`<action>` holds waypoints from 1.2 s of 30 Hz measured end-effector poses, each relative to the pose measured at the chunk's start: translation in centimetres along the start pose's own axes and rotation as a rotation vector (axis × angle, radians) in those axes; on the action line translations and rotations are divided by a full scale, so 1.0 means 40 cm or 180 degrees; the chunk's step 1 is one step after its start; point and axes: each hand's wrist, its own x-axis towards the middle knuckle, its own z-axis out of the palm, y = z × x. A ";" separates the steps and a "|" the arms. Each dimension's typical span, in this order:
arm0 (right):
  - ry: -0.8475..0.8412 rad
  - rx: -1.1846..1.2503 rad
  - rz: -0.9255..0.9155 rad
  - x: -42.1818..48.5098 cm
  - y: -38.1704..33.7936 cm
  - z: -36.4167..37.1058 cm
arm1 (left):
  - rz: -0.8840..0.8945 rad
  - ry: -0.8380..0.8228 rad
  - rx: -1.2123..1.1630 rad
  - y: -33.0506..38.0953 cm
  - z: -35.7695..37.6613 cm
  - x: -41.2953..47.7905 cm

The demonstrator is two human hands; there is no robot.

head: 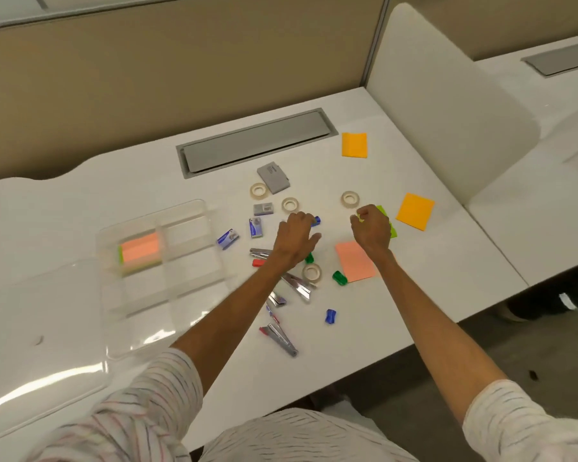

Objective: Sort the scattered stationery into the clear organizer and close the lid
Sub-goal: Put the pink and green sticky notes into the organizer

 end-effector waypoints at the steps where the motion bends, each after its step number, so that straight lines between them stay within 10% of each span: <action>1: -0.0031 -0.0083 0.0064 0.011 0.020 -0.010 | 0.0003 -0.0068 -0.0023 0.020 0.014 0.008; 36: -0.0606 -0.0648 0.0681 0.114 0.213 -0.059 | -0.0444 -0.0929 0.0177 0.220 0.192 0.082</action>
